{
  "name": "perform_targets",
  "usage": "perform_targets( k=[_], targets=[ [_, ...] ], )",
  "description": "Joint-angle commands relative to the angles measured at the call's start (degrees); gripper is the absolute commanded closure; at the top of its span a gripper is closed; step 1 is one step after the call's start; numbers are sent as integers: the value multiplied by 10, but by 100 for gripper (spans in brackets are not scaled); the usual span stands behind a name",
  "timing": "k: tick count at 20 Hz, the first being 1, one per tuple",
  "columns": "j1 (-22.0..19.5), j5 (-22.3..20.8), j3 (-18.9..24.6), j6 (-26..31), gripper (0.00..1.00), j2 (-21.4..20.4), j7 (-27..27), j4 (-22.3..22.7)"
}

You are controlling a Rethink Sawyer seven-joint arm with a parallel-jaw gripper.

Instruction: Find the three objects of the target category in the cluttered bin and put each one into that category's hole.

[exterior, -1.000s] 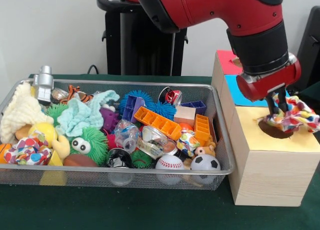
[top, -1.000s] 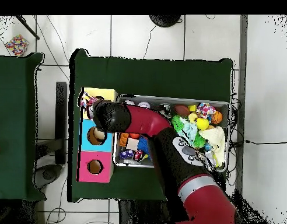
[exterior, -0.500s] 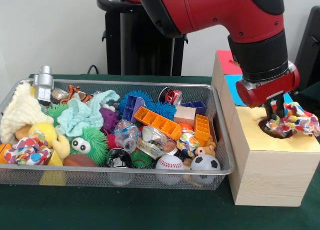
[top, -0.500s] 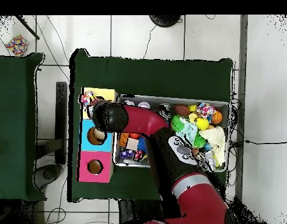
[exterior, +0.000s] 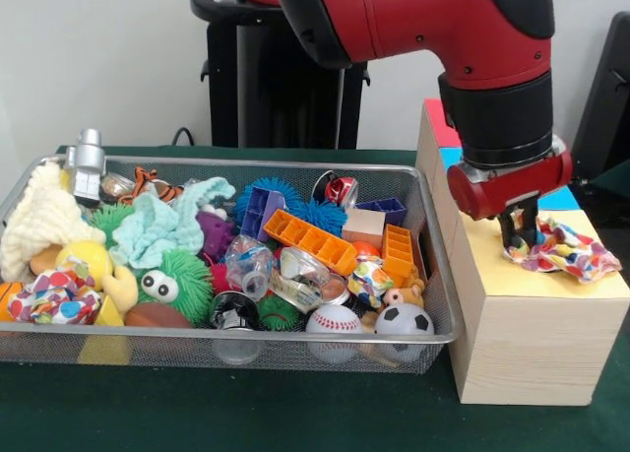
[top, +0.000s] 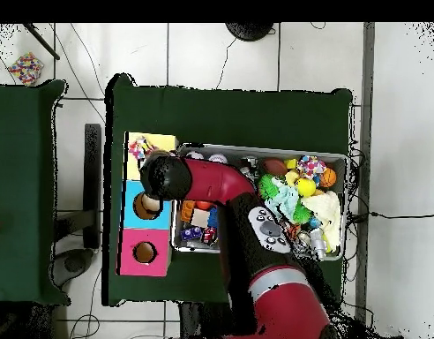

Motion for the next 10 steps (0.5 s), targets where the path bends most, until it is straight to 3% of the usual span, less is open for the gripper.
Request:
perform_targets(
  k=[1, 5, 10],
  targets=[
    [36, -53, -125, -14, 100, 40, 107, -45],
    [34, -44, -130, -10, 100, 56, 100, -50],
    [11, -42, -100, -7, 100, 85, 69, -58]
  ],
)
